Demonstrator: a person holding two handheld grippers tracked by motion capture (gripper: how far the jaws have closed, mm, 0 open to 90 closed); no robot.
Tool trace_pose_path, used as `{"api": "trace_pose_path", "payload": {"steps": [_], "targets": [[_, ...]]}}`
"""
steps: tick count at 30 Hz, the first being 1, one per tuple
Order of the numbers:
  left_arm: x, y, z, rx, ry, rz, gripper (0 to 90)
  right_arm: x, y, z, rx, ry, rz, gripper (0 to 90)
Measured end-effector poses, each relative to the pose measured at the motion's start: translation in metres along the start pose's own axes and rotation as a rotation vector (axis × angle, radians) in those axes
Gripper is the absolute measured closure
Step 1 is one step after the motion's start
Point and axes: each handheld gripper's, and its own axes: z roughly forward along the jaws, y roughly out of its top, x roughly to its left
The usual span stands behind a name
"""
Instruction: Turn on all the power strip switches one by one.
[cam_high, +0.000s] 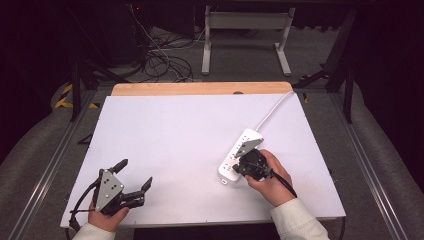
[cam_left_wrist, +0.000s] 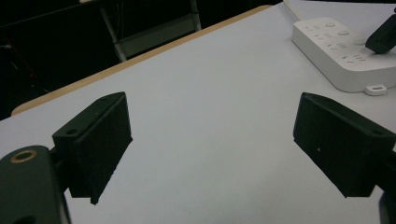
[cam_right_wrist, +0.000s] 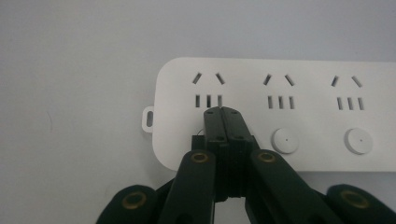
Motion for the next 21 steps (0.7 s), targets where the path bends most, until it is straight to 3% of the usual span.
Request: {"api": "trace_pose_path", "payload": {"steps": [12,15,21], "targets": [[-0.0008,-0.0002,0.0010,0.004,0.000,-0.007,11.7,0.0081,0.0011,0.0007,0.012,-0.041,-0.046,90.0],[-0.0007,-0.0002,0.0009,0.004,0.002,-0.004,11.7,0.0079,0.0006,0.0010,0.006,-0.040,-0.024,90.0],[-0.0004,-0.0001,0.0013,0.007,0.005,0.002,11.7,0.0100,0.0011,0.0020,0.012,-0.038,-0.030,90.0]]}}
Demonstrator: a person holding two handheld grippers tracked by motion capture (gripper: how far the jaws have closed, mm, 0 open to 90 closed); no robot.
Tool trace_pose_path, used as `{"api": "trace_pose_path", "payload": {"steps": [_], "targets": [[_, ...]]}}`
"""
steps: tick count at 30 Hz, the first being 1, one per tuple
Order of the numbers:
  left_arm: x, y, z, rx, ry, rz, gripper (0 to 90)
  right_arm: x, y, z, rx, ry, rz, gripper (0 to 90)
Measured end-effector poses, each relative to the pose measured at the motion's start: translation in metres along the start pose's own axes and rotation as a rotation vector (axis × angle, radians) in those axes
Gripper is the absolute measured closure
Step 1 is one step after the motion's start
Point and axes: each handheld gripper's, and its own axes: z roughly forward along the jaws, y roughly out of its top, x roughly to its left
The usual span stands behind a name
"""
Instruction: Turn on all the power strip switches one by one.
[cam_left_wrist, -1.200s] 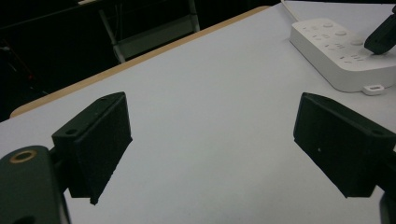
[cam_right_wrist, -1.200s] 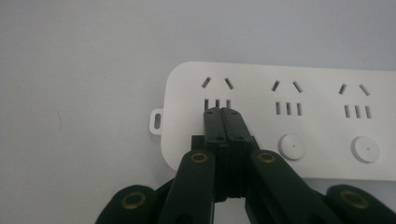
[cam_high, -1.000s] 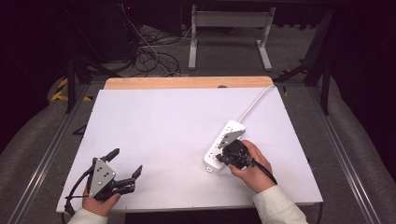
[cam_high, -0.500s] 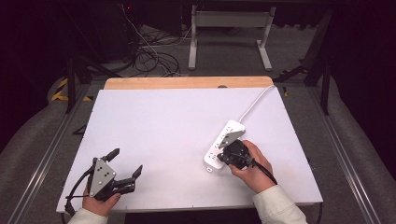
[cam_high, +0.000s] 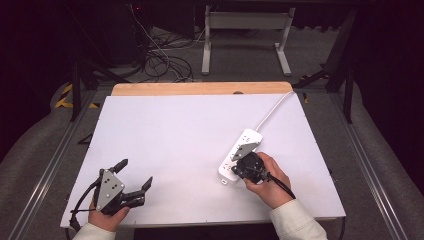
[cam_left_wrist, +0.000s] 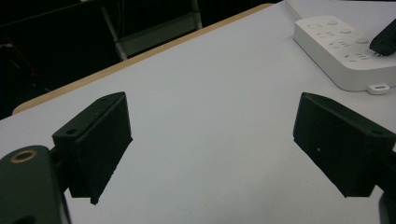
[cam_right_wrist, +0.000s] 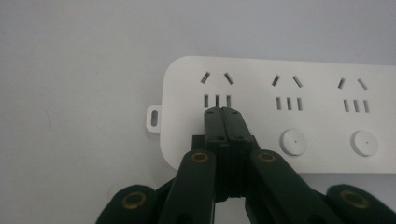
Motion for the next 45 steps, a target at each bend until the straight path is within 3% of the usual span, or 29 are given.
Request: {"api": "trace_pose_path", "payload": {"steps": [4,5,6,7,8,12,17,22,29,34,45], "targets": [[-0.001,0.000,0.000,-0.001,-0.003,-0.003,11.8,-0.004,-0.003,-0.001,-0.032,0.007,0.028,90.0],[0.000,0.000,-0.001,-0.003,-0.002,-0.002,11.7,-0.004,-0.003,-0.004,-0.061,-0.021,0.025,90.0],[0.000,0.000,0.000,-0.001,-0.004,-0.004,11.7,-0.005,-0.004,-0.008,-0.112,0.020,0.057,90.0],[0.000,0.000,0.000,-0.001,-0.005,-0.005,11.7,-0.005,-0.004,-0.008,-0.112,0.020,0.057,90.0],[0.000,0.000,0.000,-0.002,-0.003,-0.007,11.7,-0.008,-0.004,-0.016,-0.191,0.022,0.080,90.0],[0.000,0.000,0.000,-0.001,-0.004,-0.002,11.8,-0.012,-0.005,-0.024,-0.241,0.007,0.092,90.0],[-0.001,0.000,0.000,-0.002,-0.003,0.001,11.7,-0.017,-0.005,-0.029,-0.253,-0.013,0.079,90.0],[-0.001,0.000,0.001,0.001,-0.004,-0.001,11.7,-0.025,-0.005,-0.037,-0.253,0.002,0.106,90.0],[0.000,-0.001,0.000,0.000,-0.001,-0.002,11.8,-0.032,-0.007,-0.033,-0.269,0.020,0.144,90.0],[0.000,-0.001,0.001,0.003,0.000,0.000,11.7,-0.034,-0.009,-0.027,-0.255,0.038,0.144,90.0],[0.000,-0.001,0.001,0.006,0.000,-0.002,11.7,-0.039,-0.012,-0.014,-0.198,-0.017,0.130,90.0]]}}
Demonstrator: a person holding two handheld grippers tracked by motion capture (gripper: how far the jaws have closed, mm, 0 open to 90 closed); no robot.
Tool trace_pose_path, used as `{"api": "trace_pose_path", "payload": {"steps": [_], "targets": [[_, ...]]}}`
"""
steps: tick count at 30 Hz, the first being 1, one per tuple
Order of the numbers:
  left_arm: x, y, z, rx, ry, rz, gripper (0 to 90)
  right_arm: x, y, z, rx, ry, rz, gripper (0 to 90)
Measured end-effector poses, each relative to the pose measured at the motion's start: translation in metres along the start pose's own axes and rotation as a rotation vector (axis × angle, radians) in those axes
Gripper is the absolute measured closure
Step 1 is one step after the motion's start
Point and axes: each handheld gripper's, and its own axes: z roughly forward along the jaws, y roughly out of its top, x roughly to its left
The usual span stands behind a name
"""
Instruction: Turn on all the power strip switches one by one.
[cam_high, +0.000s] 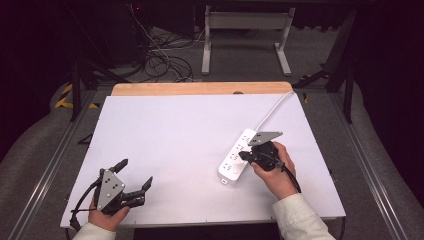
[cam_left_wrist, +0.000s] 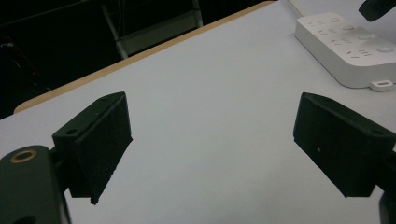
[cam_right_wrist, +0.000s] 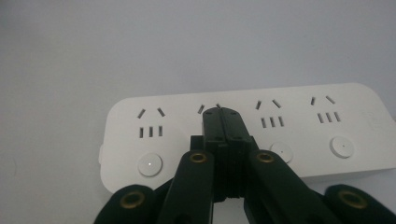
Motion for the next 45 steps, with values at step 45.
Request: {"api": "trace_pose_path", "payload": {"steps": [45], "targets": [[-0.001,0.000,-0.001,-0.006,0.001,0.004,11.6,0.003,-0.007,0.017,0.076,-0.032,0.024,90.0]]}}
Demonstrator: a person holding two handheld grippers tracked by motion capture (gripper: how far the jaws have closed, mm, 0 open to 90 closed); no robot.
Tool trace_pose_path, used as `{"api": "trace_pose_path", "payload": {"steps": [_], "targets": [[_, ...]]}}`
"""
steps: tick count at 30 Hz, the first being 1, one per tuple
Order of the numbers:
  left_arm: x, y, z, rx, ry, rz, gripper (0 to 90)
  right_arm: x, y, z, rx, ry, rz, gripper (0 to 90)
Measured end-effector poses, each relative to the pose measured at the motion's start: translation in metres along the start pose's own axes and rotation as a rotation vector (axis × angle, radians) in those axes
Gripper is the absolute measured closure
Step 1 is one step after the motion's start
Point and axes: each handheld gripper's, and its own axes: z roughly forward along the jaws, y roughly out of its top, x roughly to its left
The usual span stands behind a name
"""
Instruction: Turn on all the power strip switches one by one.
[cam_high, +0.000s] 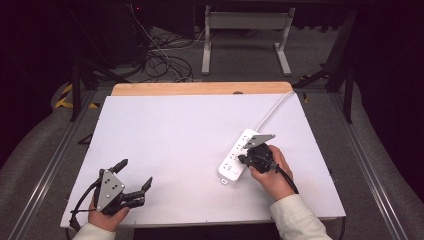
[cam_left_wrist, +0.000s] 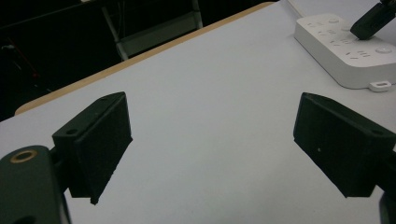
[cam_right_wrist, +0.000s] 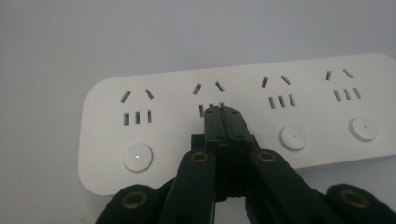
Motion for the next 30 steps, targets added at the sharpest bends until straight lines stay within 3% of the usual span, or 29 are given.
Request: {"api": "trace_pose_path", "payload": {"steps": [10,12,13,16,20,30], "targets": [[0.000,0.000,0.000,0.000,0.000,0.001,11.7,0.001,-0.001,0.000,-0.004,-0.007,0.008,90.0],[0.000,0.000,0.000,-0.001,0.000,0.001,11.7,0.003,-0.001,-0.008,-0.078,-0.022,-0.020,90.0],[0.001,0.000,0.000,-0.001,0.000,0.002,11.7,0.003,-0.001,-0.008,-0.078,-0.022,-0.020,90.0],[0.001,0.000,0.001,-0.002,0.001,-0.007,11.6,0.003,0.004,-0.024,-0.194,0.012,-0.009,90.0],[0.000,0.000,0.000,-0.002,0.000,0.001,11.7,0.007,0.007,-0.030,-0.212,-0.006,-0.032,90.0],[0.000,0.000,0.000,-0.001,0.000,-0.003,11.7,0.001,0.006,-0.038,-0.238,-0.009,-0.009,90.0]]}}
